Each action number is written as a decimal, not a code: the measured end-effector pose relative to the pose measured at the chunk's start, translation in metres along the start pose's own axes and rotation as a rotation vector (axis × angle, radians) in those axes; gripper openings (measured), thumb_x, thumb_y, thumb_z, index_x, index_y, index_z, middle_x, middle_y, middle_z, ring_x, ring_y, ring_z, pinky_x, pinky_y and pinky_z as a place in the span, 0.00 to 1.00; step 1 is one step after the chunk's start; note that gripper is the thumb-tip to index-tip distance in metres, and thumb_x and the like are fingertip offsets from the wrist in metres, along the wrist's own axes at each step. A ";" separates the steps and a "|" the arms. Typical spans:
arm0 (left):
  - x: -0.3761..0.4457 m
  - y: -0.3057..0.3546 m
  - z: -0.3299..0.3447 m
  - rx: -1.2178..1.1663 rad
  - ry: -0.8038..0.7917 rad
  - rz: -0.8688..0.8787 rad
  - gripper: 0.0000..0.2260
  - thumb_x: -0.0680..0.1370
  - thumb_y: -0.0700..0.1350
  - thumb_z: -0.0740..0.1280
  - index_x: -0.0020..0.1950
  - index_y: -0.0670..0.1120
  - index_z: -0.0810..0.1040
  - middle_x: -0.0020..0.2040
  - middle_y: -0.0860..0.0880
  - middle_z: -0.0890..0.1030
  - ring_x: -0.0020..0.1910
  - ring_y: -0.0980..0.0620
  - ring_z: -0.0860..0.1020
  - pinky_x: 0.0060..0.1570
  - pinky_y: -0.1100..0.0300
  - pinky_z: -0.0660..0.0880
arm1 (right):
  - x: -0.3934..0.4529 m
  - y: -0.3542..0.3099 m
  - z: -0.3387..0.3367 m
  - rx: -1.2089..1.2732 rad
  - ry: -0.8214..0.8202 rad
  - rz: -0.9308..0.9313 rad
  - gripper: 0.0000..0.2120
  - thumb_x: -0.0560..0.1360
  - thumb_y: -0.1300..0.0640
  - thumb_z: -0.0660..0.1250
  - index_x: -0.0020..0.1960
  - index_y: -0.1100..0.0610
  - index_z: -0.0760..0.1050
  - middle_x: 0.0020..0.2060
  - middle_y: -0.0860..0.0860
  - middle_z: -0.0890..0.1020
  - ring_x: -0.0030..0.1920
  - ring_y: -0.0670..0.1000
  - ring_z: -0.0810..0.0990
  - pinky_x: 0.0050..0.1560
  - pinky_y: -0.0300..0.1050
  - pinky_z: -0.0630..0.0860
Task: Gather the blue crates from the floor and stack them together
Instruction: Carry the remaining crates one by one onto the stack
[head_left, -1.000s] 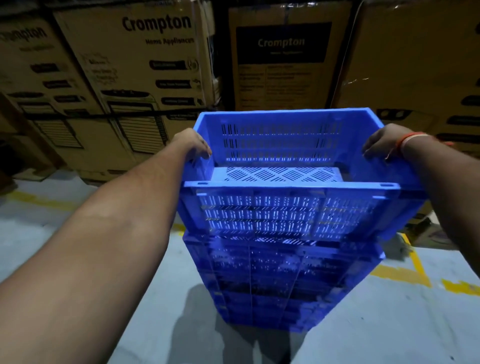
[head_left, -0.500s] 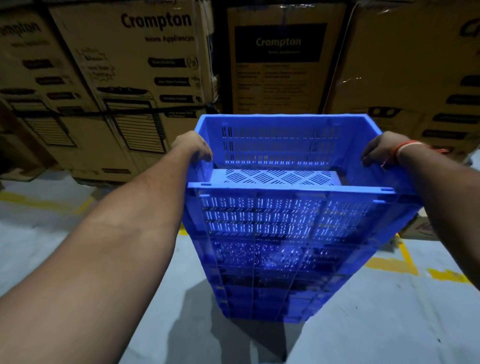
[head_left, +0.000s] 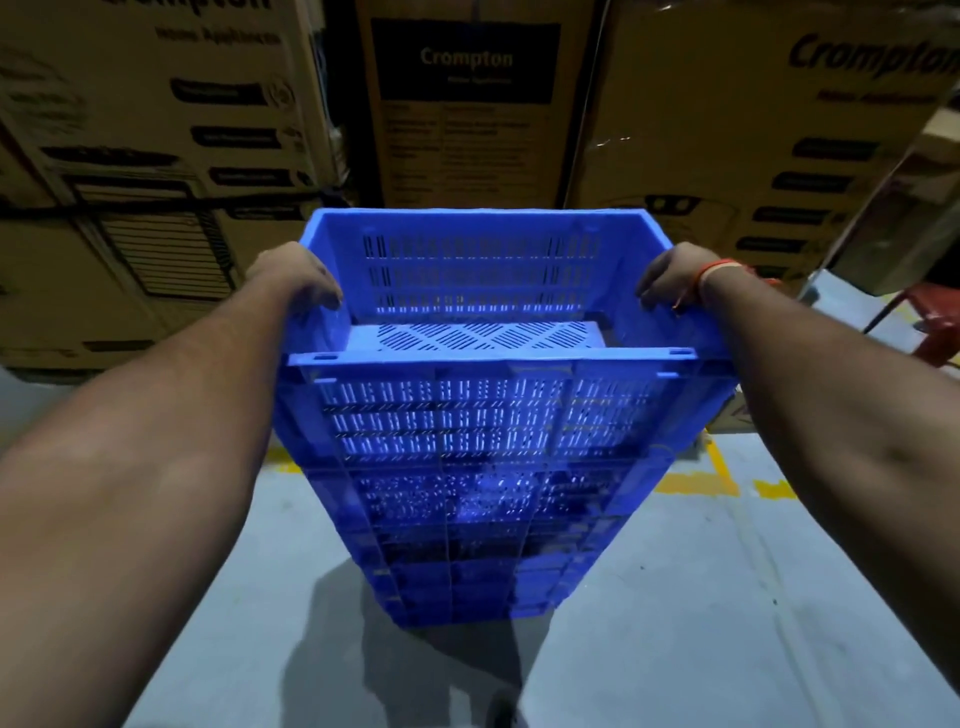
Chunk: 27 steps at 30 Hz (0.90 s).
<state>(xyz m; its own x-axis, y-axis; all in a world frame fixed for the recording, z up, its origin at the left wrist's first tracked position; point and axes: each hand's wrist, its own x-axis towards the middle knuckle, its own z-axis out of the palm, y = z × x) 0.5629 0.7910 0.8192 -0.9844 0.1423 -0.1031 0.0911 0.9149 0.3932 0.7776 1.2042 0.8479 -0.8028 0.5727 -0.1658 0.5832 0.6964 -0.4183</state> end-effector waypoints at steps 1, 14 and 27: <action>0.003 0.001 -0.001 0.004 -0.009 0.001 0.09 0.60 0.50 0.80 0.37 0.53 0.86 0.41 0.53 0.86 0.45 0.50 0.83 0.52 0.52 0.82 | 0.002 0.001 0.001 0.010 0.004 0.009 0.09 0.65 0.65 0.74 0.42 0.54 0.84 0.36 0.53 0.83 0.32 0.51 0.78 0.33 0.41 0.77; 0.005 0.008 -0.004 0.044 -0.036 0.020 0.05 0.64 0.48 0.80 0.37 0.52 0.86 0.39 0.57 0.85 0.44 0.53 0.82 0.52 0.57 0.80 | 0.016 0.006 0.004 0.014 0.033 0.097 0.08 0.57 0.61 0.75 0.37 0.53 0.85 0.35 0.53 0.86 0.35 0.54 0.85 0.42 0.50 0.84; -0.008 0.011 -0.002 0.046 0.025 -0.028 0.04 0.64 0.50 0.78 0.36 0.56 0.86 0.39 0.56 0.84 0.40 0.54 0.81 0.38 0.61 0.75 | 0.006 0.004 0.001 -0.084 0.040 0.036 0.08 0.62 0.58 0.75 0.41 0.55 0.85 0.37 0.52 0.86 0.38 0.53 0.84 0.44 0.48 0.83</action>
<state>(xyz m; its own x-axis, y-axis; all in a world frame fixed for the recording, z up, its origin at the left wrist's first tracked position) 0.5717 0.7988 0.8264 -0.9900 0.1080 -0.0906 0.0701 0.9348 0.3482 0.7755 1.2101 0.8444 -0.7764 0.6139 -0.1428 0.6214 0.7077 -0.3362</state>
